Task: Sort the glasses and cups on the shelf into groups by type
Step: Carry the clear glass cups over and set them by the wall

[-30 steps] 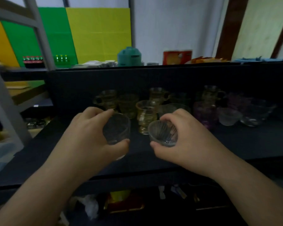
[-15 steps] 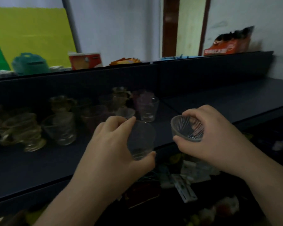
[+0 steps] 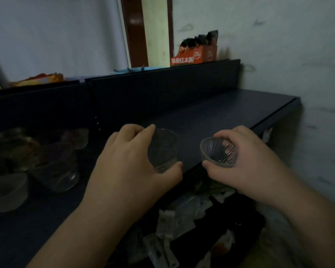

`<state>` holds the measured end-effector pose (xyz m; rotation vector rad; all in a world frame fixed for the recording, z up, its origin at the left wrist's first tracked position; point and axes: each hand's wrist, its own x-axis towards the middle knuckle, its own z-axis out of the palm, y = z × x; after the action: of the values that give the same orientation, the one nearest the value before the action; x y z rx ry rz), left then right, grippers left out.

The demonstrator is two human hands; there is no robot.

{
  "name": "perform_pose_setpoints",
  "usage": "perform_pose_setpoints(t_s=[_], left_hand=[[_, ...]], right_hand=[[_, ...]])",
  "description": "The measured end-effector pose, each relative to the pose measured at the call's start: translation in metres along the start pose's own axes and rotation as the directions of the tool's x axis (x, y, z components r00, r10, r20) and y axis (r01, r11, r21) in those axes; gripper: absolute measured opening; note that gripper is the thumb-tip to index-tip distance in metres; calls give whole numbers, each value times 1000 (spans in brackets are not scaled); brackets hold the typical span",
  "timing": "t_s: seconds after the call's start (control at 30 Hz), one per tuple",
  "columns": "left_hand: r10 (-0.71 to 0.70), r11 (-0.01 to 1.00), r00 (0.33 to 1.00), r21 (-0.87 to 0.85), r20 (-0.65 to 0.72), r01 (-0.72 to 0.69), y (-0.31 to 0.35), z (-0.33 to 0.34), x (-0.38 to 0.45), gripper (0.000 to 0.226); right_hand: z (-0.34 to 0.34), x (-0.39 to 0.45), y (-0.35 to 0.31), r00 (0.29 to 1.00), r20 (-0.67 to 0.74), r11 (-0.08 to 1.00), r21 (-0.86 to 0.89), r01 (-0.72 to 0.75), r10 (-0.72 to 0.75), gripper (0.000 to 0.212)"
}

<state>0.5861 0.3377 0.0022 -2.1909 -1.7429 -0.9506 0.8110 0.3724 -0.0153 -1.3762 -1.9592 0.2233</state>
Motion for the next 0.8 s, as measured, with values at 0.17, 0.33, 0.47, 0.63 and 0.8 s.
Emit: perform_pose_setpoints(t_s=[0.17,0.33,0.47,0.63,0.8], left_hand=[[18,999,1000,-37,-4,-18,2,36,56,93],[19,999,999,-40,30,-17,12,56,93,95],[-15,1000,999,-20,43,16,16,74,120,96],[-82,996,995,46,54,80,34,112,156,96],[-201,978,979,67,26,199,71,166,207,96]], right_hand=[[-15,51,39,998,-55,999,-20,-35,34,51],[-16,89,71,999,6,995,80,-54,54,47],[-18,126,100,1000,26,997,77,-13,11,53],[-19,172,152,996,75,986,163,41,-54,54],[-33,219,225,980,136,972,207,116,-145,54]])
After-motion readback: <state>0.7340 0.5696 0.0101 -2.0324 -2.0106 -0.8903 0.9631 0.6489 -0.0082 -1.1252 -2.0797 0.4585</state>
